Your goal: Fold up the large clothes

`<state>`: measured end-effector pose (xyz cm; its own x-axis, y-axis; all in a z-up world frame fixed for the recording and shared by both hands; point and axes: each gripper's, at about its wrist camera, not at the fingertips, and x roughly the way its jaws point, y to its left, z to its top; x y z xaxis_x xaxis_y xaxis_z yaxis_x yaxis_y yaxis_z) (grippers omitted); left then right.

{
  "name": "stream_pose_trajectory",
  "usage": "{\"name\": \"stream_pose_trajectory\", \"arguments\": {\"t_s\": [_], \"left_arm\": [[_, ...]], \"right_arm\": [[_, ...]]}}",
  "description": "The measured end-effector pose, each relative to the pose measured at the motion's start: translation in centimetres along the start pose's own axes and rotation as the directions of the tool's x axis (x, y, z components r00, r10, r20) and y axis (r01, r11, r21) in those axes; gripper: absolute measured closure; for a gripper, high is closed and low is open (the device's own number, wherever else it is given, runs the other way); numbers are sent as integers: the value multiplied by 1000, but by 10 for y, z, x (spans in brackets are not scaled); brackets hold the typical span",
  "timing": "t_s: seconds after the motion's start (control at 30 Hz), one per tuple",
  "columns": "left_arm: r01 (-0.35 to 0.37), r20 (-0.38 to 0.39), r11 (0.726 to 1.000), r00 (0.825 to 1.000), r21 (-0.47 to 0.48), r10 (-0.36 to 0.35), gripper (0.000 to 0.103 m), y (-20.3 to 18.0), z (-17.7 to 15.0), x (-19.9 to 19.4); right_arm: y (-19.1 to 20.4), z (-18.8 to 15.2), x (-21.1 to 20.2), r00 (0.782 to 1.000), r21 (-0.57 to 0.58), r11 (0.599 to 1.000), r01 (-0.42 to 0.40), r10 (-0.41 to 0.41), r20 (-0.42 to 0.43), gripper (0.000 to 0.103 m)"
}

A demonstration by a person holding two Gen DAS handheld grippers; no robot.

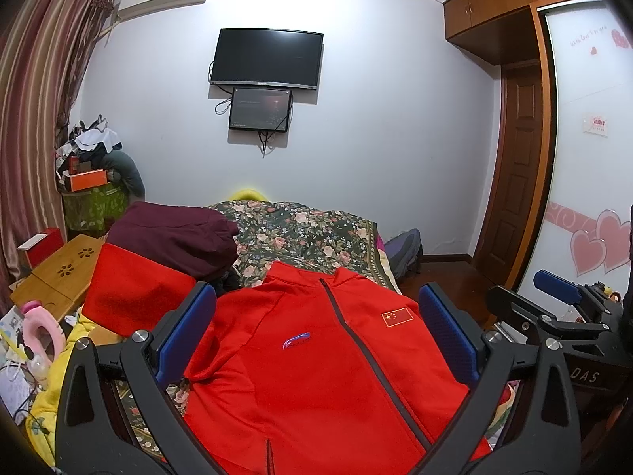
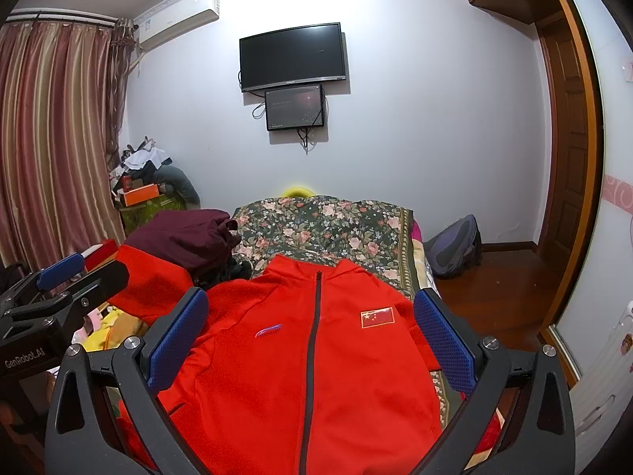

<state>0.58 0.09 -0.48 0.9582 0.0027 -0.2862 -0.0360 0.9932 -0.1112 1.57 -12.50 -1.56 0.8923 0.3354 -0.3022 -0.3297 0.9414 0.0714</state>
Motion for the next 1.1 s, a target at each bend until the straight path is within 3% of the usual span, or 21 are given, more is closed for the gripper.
{"name": "stream_pose_trajectory", "arguments": {"t_s": [1.1], "left_arm": [[0,0,1000,1000,4,0,0,0,2,-2]], "right_arm": [[4,-4,1,1000,-4,1000,1,-1,-7,0]]}}
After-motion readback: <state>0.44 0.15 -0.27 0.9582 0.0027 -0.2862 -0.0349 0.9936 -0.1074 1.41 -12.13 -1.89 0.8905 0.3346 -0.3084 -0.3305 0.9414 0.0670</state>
